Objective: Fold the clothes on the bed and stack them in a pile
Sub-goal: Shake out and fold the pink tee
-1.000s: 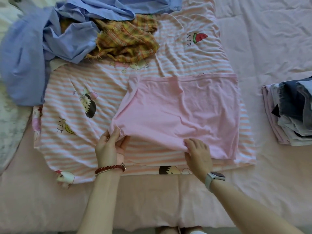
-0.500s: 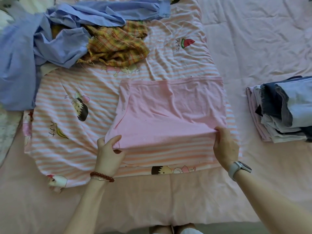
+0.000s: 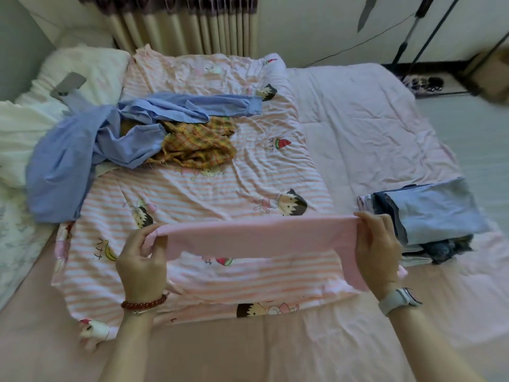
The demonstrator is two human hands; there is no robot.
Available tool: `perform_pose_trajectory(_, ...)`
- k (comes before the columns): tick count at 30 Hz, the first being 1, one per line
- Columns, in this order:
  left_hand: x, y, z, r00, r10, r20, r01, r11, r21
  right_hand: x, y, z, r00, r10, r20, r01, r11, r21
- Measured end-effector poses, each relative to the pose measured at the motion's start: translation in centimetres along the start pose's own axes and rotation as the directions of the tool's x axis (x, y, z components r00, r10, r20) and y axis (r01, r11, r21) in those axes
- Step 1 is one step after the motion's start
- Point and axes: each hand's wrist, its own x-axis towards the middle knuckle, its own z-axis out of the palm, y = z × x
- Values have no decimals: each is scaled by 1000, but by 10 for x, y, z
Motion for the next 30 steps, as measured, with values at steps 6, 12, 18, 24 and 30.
perform_pose_trajectory(6,27,37,-26,975,57,-216,-77,993,-85,38,-18,-46,960,-248,-132,250,968,-6)
perform_pose_trajectory(12,53,-2,-7,980,-139,-139,148,988,50,67,-25,7,959,-277,54,280,958,-55)
perform_pose_trajectory(18,99,-106,60,913,-402,73,364,881,301,96,25,130,868,54,494,92,960,-266)
perform_pose_trajectory(24,105,-193,115,864,-480,150,384,823,419,60,103,200,727,301,617,-37,915,-402)
perform_pose_trajectory(30,110,-214,133,875,-478,82,419,830,368,54,132,222,603,572,557,-622,774,-121)
